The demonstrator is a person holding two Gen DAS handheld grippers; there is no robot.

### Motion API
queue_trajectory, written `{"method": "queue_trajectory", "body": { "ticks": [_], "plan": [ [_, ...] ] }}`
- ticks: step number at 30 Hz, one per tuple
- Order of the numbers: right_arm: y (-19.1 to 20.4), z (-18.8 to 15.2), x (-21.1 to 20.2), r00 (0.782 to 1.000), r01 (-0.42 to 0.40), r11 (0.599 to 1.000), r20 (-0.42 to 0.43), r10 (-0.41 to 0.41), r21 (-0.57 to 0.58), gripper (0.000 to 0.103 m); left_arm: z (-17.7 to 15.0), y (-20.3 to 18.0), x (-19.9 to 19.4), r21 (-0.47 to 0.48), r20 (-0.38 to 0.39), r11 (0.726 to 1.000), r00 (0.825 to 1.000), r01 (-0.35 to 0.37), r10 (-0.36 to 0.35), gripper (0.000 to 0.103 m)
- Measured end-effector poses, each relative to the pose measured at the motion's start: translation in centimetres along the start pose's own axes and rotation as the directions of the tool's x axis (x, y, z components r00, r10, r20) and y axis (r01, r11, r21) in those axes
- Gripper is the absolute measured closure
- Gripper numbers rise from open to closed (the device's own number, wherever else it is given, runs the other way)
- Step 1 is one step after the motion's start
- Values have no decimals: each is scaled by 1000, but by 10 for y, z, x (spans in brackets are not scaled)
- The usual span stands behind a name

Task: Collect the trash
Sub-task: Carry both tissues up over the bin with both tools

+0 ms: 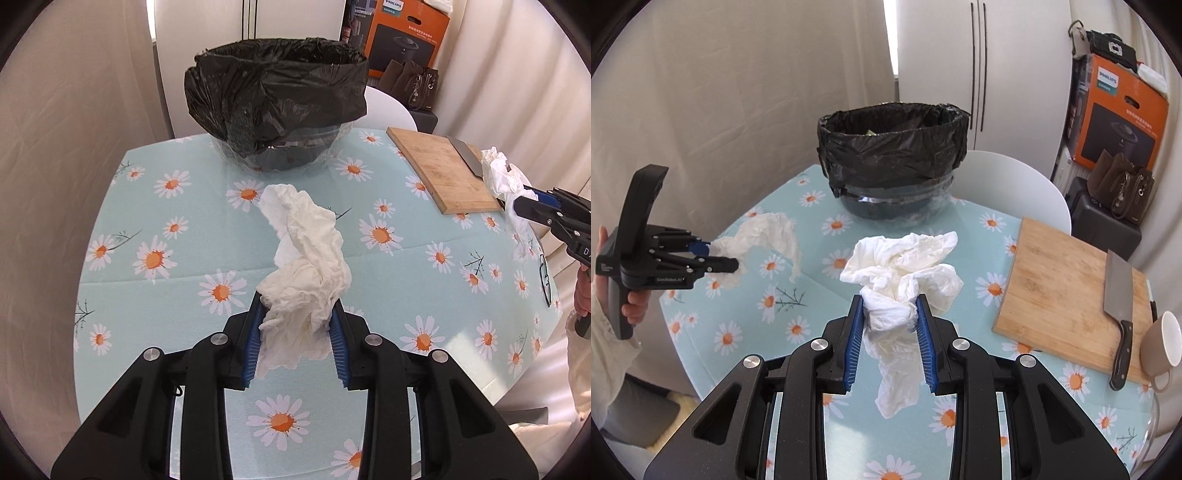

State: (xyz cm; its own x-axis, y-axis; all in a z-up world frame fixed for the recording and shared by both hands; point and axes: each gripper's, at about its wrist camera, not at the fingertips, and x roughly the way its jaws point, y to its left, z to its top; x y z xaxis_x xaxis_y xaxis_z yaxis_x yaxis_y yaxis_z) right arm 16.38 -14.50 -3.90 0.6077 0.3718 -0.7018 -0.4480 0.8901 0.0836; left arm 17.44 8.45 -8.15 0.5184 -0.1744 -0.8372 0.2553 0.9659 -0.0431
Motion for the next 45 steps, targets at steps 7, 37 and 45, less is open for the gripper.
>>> {"method": "queue_trajectory", "body": {
  "ticks": [7,37,45],
  "plan": [
    [5,14,-25,997,-23,999,70,24,-24,77,5,-8,-40,23,56,998,997,-58,56,69],
    [0,118,-45,970,3,989,239,33,-147,77,116,-23,-120,179,322,980,946,-91,29,68],
    [1,153,-34,955,-15,990,290,55,-140,77,163,-4,-109,196,345,979,939,-56,-15,68]
  ]
}}
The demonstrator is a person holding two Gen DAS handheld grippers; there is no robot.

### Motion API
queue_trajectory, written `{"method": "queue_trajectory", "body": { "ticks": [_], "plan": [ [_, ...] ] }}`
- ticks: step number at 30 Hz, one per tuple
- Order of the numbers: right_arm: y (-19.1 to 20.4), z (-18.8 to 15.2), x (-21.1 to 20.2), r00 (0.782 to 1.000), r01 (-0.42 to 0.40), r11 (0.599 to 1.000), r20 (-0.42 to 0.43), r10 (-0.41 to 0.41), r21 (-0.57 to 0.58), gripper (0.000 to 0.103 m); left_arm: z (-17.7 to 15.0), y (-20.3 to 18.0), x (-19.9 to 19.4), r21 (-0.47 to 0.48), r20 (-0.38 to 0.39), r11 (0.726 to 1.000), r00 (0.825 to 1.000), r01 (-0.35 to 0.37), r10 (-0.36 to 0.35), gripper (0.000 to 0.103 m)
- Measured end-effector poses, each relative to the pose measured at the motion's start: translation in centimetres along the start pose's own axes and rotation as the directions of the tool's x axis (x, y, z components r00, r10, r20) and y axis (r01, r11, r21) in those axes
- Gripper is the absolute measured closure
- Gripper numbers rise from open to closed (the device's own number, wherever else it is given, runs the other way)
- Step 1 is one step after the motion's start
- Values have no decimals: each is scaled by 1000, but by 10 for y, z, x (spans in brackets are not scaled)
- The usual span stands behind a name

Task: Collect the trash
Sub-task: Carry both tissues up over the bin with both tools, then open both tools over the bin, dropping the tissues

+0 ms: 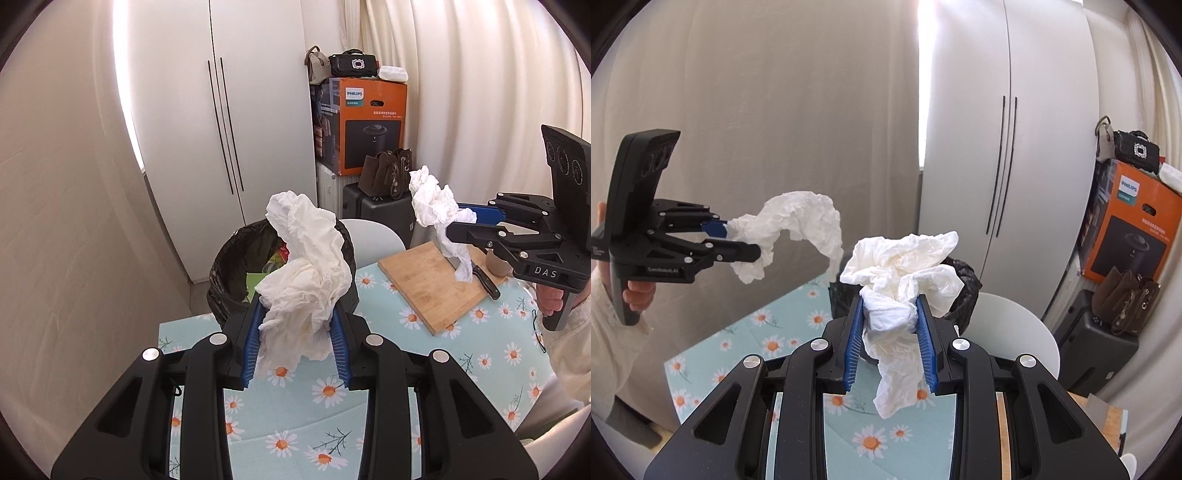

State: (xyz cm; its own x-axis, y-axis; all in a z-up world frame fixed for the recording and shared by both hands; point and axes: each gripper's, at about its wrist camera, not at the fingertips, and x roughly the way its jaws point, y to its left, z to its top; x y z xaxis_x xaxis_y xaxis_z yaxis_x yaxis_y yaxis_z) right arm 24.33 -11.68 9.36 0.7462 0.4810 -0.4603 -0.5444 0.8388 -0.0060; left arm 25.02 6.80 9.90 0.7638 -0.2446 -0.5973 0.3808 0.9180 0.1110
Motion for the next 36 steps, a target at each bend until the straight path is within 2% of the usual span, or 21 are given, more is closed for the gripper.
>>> {"method": "queue_trajectory", "body": {
  "ticks": [7,15,23,36],
  "plan": [
    [-11,16,35,999,24,1000,-37,-24,2,77,20,29,30,-14,2,999,999,48,-48,68],
    [-14,19,94,993,20,999,-118,-15,40,77,29,62,79,-17,-56,994,992,111,-112,68],
    [-23,22,153,981,33,998,-194,-23,50,77,25,85,134,-17,-126,982,974,188,-189,68],
    [-29,13,209,961,75,994,-274,-49,84,77,24,101,206,25,-219,961,940,275,-263,67]
  ]
}}
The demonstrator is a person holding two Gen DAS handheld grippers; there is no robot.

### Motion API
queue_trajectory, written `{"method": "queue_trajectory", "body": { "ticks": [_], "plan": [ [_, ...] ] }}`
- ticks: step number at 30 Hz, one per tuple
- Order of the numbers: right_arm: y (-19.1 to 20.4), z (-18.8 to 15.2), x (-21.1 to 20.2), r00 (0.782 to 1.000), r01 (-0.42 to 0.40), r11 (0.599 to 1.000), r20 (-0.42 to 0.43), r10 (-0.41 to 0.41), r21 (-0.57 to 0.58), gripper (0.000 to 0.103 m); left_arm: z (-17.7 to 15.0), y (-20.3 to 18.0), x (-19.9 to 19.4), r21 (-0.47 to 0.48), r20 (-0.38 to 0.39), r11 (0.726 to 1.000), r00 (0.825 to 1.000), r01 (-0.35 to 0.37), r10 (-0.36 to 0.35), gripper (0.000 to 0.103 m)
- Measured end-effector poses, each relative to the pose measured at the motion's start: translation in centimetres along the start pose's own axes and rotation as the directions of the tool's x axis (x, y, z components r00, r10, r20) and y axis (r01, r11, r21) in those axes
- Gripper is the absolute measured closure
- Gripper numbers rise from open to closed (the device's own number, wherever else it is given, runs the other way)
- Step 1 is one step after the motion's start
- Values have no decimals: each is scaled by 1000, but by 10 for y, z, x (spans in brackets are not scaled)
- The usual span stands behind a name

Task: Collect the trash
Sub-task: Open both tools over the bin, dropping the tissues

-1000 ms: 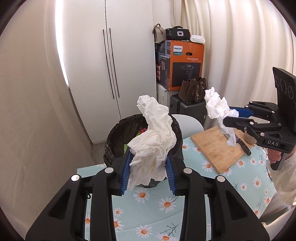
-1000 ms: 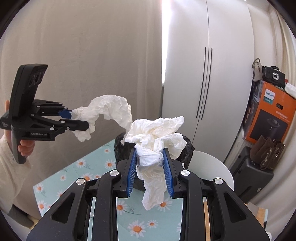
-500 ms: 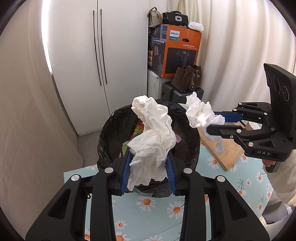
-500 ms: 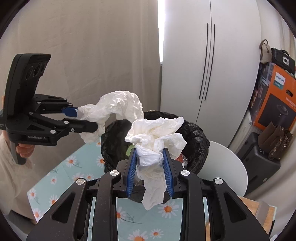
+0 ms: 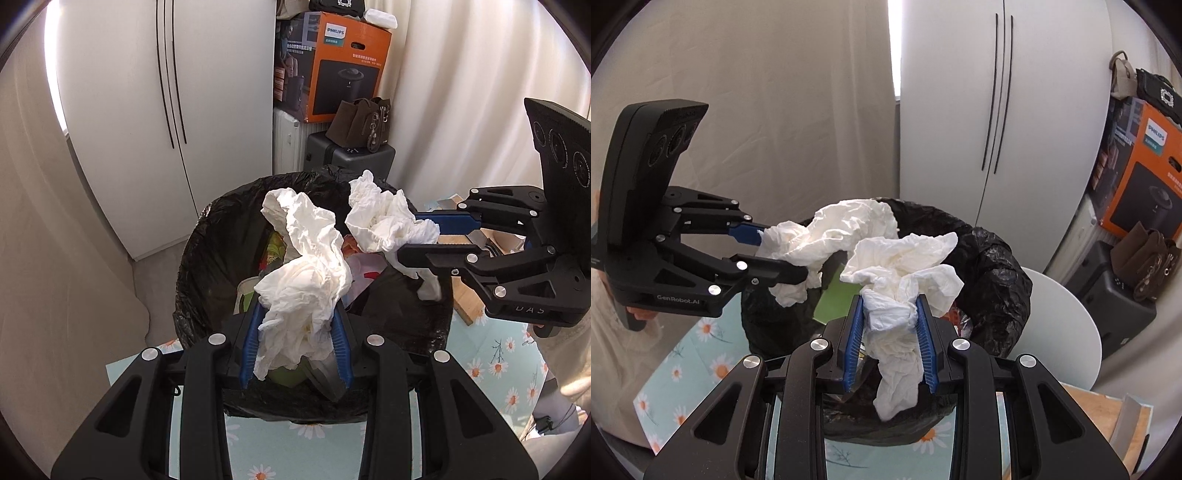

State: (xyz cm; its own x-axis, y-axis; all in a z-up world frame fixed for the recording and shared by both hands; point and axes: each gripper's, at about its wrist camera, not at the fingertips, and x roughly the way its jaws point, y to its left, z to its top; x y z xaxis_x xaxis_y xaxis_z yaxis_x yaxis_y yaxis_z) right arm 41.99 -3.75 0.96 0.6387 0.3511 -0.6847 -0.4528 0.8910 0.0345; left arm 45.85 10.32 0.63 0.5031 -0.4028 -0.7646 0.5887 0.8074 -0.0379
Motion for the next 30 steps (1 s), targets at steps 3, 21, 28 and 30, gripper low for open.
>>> {"method": "queue_trajectory", "body": {
  "ticks": [3,21,28,30],
  "plan": [
    [1,2,12,1000,10,1000,-25,-10,1,77,2,5,16,12,-23,1000,1000,14,-14,67],
    [4,-1,55,993,29,1000,-111,-29,-6,76,8,6,59,119,-154,993,988,-2,20,66],
    [6,-8,53,993,42,999,-113,-44,-20,70,13,4,59,142,-118,987,989,-74,91,56],
    [9,-9,46,995,41,999,-95,-44,-33,58,10,6,46,120,-69,989,993,-87,95,26]
  ]
}}
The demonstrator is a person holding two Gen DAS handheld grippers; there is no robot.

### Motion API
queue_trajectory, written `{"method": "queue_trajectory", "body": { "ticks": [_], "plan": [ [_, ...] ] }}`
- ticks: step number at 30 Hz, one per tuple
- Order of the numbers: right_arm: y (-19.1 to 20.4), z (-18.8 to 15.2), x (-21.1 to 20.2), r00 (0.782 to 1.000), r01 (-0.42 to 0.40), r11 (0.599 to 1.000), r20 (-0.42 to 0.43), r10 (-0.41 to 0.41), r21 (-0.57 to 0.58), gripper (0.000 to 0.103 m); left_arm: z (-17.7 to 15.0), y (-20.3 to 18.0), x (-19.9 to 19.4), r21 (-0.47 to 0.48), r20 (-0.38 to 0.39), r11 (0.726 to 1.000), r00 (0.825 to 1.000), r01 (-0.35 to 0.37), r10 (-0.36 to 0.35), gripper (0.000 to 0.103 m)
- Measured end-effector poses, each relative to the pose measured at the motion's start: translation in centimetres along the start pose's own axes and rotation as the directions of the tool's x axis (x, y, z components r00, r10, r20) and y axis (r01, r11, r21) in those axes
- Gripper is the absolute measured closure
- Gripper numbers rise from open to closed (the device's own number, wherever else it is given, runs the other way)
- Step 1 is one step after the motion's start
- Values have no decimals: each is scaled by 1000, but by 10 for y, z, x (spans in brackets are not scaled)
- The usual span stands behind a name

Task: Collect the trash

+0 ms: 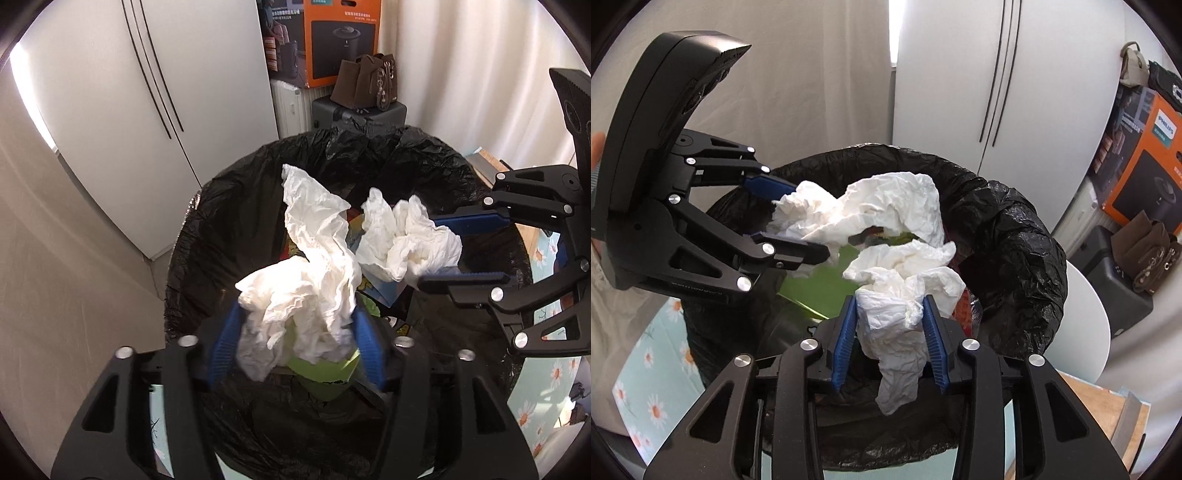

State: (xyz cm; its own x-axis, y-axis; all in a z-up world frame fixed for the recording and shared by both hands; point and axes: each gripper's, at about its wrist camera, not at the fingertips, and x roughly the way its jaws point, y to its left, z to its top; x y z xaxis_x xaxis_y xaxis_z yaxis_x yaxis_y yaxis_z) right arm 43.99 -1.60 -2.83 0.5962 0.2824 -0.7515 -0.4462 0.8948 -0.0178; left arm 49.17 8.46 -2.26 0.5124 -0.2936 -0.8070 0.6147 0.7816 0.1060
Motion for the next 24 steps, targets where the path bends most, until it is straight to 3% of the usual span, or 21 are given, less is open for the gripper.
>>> {"method": "queue_trajectory", "body": {
  "ticks": [1,5,7,13,15,24],
  "plan": [
    [1,-2,-5,1000,3,1000,13,-3,-4,49,-3,1,-8,-12,30,1000,999,-16,16,21],
    [4,-7,-30,997,-3,1000,77,4,-16,39,-12,4,-44,-75,108,995,991,-70,78,6],
    [4,-12,-43,994,-2,1000,107,4,-21,35,-16,2,-60,-111,133,989,985,-97,112,6],
    [-4,-29,-82,985,-13,1000,170,13,-1,26,-31,-15,-101,-224,171,972,978,-76,116,6],
    [-7,-35,-97,981,-3,1000,192,2,3,18,-37,-26,-115,-240,187,967,974,-80,127,6],
    [-13,-71,-157,972,-16,1000,234,13,14,12,-67,-75,-158,-307,233,947,957,-94,170,6]
  ]
}}
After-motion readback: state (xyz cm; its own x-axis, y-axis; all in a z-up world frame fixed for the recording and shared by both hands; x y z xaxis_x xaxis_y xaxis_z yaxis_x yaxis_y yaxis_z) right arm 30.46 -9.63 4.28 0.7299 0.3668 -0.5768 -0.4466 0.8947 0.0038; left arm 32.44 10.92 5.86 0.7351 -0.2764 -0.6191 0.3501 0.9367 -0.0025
